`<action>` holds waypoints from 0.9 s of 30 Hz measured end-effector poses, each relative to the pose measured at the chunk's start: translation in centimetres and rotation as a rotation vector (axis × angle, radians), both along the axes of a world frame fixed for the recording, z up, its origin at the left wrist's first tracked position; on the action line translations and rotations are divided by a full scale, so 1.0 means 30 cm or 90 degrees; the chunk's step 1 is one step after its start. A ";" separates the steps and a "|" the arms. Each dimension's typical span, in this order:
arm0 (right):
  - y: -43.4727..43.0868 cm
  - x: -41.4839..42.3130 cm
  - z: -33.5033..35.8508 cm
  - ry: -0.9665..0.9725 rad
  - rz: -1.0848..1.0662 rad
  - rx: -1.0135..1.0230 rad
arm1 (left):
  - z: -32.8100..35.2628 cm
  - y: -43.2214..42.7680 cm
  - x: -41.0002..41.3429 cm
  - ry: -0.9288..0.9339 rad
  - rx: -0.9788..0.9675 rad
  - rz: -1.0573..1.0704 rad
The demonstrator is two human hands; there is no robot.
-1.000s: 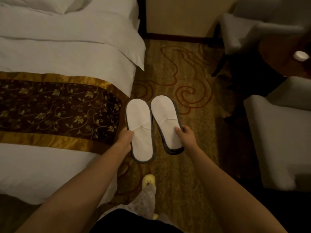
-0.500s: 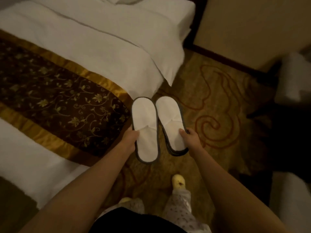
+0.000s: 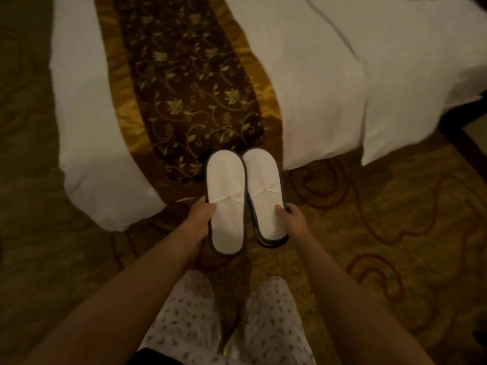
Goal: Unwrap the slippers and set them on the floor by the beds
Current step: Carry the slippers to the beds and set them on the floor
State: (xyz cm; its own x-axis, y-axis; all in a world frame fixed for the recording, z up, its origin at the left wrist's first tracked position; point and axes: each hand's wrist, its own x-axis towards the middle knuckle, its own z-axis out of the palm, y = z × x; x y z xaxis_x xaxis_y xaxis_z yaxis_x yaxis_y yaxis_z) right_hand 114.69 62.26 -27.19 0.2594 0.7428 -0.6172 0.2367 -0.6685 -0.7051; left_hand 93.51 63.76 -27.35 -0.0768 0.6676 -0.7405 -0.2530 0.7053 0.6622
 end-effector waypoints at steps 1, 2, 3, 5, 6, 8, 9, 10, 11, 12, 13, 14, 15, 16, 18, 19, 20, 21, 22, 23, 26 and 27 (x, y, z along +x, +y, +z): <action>0.009 -0.027 -0.076 -0.001 0.021 -0.012 | -0.076 -0.015 -0.023 0.010 -0.010 0.026; 0.018 -0.052 -0.156 0.000 0.042 -0.024 | -0.149 -0.030 -0.043 0.019 -0.023 0.047; 0.022 -0.075 -0.238 0.001 0.059 -0.036 | -0.225 -0.043 -0.059 0.029 -0.038 0.063; 0.021 -0.117 -0.403 0.006 0.073 -0.061 | -0.378 -0.064 -0.083 0.058 -0.055 0.081; 0.017 -0.133 -0.487 0.009 0.071 -0.072 | -0.457 -0.071 -0.089 0.066 -0.062 0.090; 0.012 -0.158 -0.655 0.021 0.064 -0.077 | -0.615 -0.074 -0.094 0.064 -0.066 0.104; 0.011 -0.167 -0.738 0.029 0.058 -0.072 | -0.694 -0.075 -0.094 0.063 -0.062 0.108; 0.011 -0.175 -0.819 0.040 0.050 -0.065 | -0.774 -0.075 -0.095 0.064 -0.057 0.115; 0.013 -0.180 -0.899 0.055 0.042 -0.058 | -0.853 -0.074 -0.096 0.065 -0.048 0.121; 0.015 -0.182 -0.978 0.073 0.038 -0.047 | -0.929 -0.076 -0.096 0.065 -0.033 0.126; 0.016 -0.183 -1.052 0.089 0.037 -0.033 | -1.002 -0.079 -0.097 0.065 -0.012 0.131; 0.017 -0.184 -1.122 0.099 0.037 -0.019 | -1.069 -0.081 -0.099 0.067 0.007 0.133; 0.017 -0.187 -1.190 0.102 0.038 -0.010 | -1.135 -0.085 -0.101 0.070 0.023 0.135; 0.016 -0.190 -1.254 0.103 0.039 -0.004 | -1.196 -0.091 -0.104 0.071 0.034 0.137; 0.007 -0.205 -1.366 0.105 0.043 -0.005 | -1.302 -0.112 -0.109 0.056 0.043 0.147; 0.003 -0.212 -1.412 0.100 0.043 -0.017 | -1.346 -0.124 -0.111 0.044 0.041 0.159; 0.003 -0.217 -1.452 0.086 0.046 -0.032 | -1.384 -0.132 -0.114 0.033 0.034 0.174; 0.012 -0.220 -1.488 0.063 0.054 -0.044 | -1.418 -0.137 -0.118 0.023 0.023 0.191; 0.027 -0.223 -1.522 0.040 0.065 -0.050 | -1.447 -0.136 -0.124 0.018 0.012 0.208; 0.049 -0.226 -1.552 0.021 0.077 -0.053 | -1.469 -0.133 -0.133 0.017 0.000 0.224; 0.143 -0.238 -1.619 -0.028 0.115 -0.050 | -1.518 -0.110 -0.162 0.027 -0.023 0.247; 0.173 -0.245 -1.643 -0.046 0.130 -0.050 | -1.538 -0.101 -0.172 0.032 -0.028 0.251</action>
State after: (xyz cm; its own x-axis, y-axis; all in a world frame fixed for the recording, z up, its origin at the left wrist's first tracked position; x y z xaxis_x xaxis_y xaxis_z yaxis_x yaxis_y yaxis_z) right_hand 107.34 67.45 -76.48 0.1548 0.7345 -0.6607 0.4212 -0.6540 -0.6284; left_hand 88.35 60.74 -73.48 -0.3572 0.5482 -0.7562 -0.4777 0.5885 0.6523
